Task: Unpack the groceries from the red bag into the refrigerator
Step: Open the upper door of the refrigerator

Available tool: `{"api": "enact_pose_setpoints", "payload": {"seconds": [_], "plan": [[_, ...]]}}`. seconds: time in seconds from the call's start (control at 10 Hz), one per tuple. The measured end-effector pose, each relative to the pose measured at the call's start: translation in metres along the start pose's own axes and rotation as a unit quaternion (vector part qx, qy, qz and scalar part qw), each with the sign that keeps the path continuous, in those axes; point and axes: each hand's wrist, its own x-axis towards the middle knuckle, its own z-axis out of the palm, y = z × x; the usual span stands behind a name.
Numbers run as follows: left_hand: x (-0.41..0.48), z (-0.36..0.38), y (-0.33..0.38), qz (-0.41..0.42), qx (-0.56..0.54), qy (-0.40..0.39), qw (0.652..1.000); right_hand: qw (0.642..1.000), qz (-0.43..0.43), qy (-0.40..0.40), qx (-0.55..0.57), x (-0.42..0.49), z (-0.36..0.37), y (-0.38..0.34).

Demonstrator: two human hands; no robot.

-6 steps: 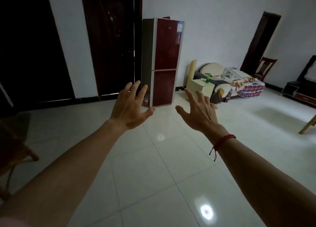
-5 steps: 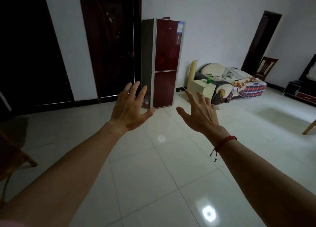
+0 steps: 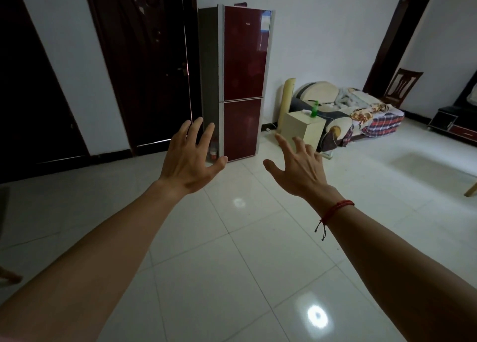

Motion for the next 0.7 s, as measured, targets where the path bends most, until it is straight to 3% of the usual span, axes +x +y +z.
{"api": "enact_pose_setpoints", "payload": {"seconds": [0.7], "plan": [[0.318,0.185,-0.061,-0.007,0.021,-0.01,1.0,1.0,-0.008,-0.018,-0.001,0.351,0.111,0.097]]}}
